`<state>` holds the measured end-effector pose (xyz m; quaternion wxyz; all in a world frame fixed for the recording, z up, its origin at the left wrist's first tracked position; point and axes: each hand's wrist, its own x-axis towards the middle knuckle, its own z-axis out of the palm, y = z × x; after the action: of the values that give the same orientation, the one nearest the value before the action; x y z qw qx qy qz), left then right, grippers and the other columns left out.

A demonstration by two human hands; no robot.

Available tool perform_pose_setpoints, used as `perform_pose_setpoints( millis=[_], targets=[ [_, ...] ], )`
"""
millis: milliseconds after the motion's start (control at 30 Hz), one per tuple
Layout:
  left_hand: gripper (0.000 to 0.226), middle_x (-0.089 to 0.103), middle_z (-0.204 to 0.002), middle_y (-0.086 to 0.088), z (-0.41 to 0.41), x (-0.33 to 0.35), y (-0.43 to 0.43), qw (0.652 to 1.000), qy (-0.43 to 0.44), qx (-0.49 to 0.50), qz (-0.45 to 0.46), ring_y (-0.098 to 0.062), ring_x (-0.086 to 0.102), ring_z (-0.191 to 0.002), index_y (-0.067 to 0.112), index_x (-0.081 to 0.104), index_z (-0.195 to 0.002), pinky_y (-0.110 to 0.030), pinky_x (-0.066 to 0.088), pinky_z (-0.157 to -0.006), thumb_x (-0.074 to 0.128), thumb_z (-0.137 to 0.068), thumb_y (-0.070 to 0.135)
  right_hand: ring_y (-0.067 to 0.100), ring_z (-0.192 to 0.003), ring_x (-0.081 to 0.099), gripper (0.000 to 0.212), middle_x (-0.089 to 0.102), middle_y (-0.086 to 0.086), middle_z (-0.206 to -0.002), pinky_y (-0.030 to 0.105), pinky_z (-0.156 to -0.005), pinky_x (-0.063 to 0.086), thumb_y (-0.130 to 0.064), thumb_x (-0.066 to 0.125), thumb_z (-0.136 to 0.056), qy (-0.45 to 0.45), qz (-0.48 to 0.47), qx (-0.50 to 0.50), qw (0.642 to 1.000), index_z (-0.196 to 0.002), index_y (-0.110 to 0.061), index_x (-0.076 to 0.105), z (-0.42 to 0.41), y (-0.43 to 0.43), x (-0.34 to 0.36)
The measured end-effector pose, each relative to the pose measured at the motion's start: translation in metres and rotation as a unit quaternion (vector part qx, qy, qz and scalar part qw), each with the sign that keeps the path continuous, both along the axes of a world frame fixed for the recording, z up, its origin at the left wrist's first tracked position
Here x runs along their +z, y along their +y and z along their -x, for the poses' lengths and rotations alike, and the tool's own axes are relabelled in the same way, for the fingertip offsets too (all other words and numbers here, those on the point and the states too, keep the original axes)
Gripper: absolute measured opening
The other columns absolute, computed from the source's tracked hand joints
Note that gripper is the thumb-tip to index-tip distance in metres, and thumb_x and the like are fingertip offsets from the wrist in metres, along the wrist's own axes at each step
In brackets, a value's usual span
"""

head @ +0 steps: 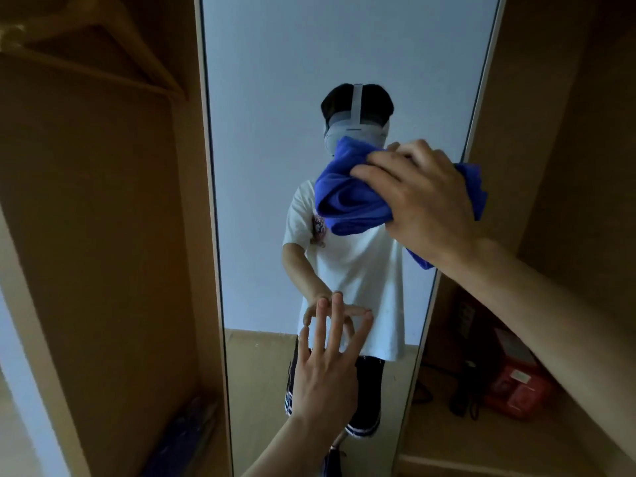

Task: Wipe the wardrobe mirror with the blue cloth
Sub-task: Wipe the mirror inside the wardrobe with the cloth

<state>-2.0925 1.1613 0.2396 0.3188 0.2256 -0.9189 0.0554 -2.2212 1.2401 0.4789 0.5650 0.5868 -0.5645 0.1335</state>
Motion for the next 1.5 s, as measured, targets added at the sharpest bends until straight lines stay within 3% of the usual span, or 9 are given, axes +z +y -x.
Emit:
perform_pose_setpoints(
  millis=[200, 300, 500, 667, 800, 967, 1033, 1300, 1500],
  targets=[
    [0.085, -0.008, -0.171, -0.013, -0.002, -0.001, -0.008, 1.0, -0.009, -0.011, 0.002, -0.036, -0.009, -0.157, 0.039, -0.001, -0.161, -0.061, 0.019, -0.121, 0.056, -0.097, 0.041, 0.032, -0.103, 0.059, 0.035, 0.067, 0.003, -0.126, 0.047, -0.08, 0.048, -0.009, 0.061, -0.09, -0.025, -0.043, -0.002, 0.999, -0.125, -0.017, 0.067, -0.002, 0.006, -0.084],
    [0.081, 0.013, -0.17, -0.011, -0.004, 0.001, -0.01, 1.0, -0.004, -0.017, 0.007, -0.035, 0.011, -0.157, 0.036, 0.007, -0.162, -0.061, 0.026, -0.119, 0.055, -0.098, 0.048, 0.033, -0.103, 0.062, 0.029, 0.068, 0.005, -0.127, 0.047, -0.079, 0.05, -0.024, 0.053, -0.101, -0.041, -0.066, -0.014, 0.997, -0.124, -0.017, 0.069, -0.007, 0.011, -0.11],
    [0.079, -0.014, -0.17, -0.014, -0.006, -0.002, -0.015, 0.999, -0.012, -0.034, 0.007, -0.034, -0.015, -0.156, 0.035, 0.006, -0.163, -0.06, 0.017, -0.122, 0.052, -0.098, 0.043, 0.036, -0.104, 0.058, 0.042, 0.066, 0.006, -0.131, 0.049, -0.082, 0.048, -0.014, 0.053, -0.088, -0.06, -0.044, -0.028, 0.997, -0.127, -0.014, 0.066, -0.017, 0.017, -0.07],
    [0.094, -0.02, -0.169, -0.014, -0.009, -0.009, -0.013, 0.999, -0.018, -0.043, -0.011, -0.035, -0.016, -0.156, 0.028, 0.002, -0.163, -0.06, 0.02, -0.121, 0.061, -0.091, 0.033, 0.036, -0.109, 0.056, 0.048, 0.064, 0.003, -0.132, 0.052, -0.086, 0.048, -0.017, 0.07, -0.083, -0.102, 0.007, -0.065, 0.993, -0.13, -0.016, 0.061, -0.012, 0.012, -0.027],
    [0.099, -0.021, -0.168, -0.014, -0.011, -0.018, -0.005, 0.998, -0.03, -0.044, -0.045, -0.034, -0.019, -0.155, 0.027, 0.001, -0.163, -0.058, 0.019, -0.123, 0.065, -0.088, 0.031, 0.035, -0.107, 0.058, 0.04, 0.066, 0.002, -0.128, 0.05, -0.084, 0.048, -0.012, 0.057, -0.088, -0.094, -0.021, -0.049, 0.994, -0.126, -0.017, 0.066, -0.013, 0.016, -0.079],
    [0.093, 0.007, -0.17, -0.014, -0.012, -0.022, 0.003, 0.996, -0.024, -0.046, -0.068, -0.035, 0.0, -0.157, 0.019, 0.02, -0.163, -0.056, 0.024, -0.123, 0.07, -0.085, 0.03, 0.035, -0.105, 0.062, 0.04, 0.066, 0.005, -0.129, 0.045, -0.082, 0.049, -0.01, 0.056, -0.087, -0.096, -0.115, -0.057, 0.987, -0.125, -0.016, 0.069, -0.014, 0.033, -0.166],
    [0.09, 0.005, -0.17, -0.013, -0.014, -0.029, 0.006, 0.996, -0.013, -0.041, -0.083, -0.034, 0.0, -0.157, 0.018, 0.02, -0.163, -0.056, 0.026, -0.122, 0.068, -0.088, 0.03, 0.035, -0.105, 0.064, 0.04, 0.067, 0.006, -0.129, 0.046, -0.08, 0.051, -0.012, 0.05, -0.09, -0.105, -0.144, -0.061, 0.982, -0.125, -0.016, 0.069, -0.015, 0.037, -0.182],
    [0.089, -0.033, -0.165, -0.006, -0.006, -0.043, 0.013, 0.993, -0.022, -0.01, -0.113, -0.027, -0.031, -0.152, 0.036, -0.008, -0.161, -0.055, 0.014, -0.126, 0.053, -0.098, 0.043, 0.034, -0.104, 0.063, 0.036, 0.067, 0.007, -0.128, 0.046, -0.081, 0.049, -0.01, 0.057, -0.091, -0.061, -0.101, -0.04, 0.992, -0.125, -0.016, 0.067, 0.0, 0.039, -0.121],
    [0.09, -0.027, -0.167, -0.012, 0.007, -0.045, 0.026, 0.992, 0.005, 0.016, -0.125, -0.032, -0.026, -0.153, 0.037, -0.007, -0.161, -0.055, 0.018, -0.125, 0.054, -0.096, 0.043, 0.035, -0.103, 0.058, 0.041, 0.066, 0.004, -0.126, 0.049, -0.083, 0.048, -0.008, 0.058, -0.087, -0.035, -0.033, -0.021, 0.999, -0.126, -0.018, 0.063, 0.024, 0.037, -0.062]
  ],
)
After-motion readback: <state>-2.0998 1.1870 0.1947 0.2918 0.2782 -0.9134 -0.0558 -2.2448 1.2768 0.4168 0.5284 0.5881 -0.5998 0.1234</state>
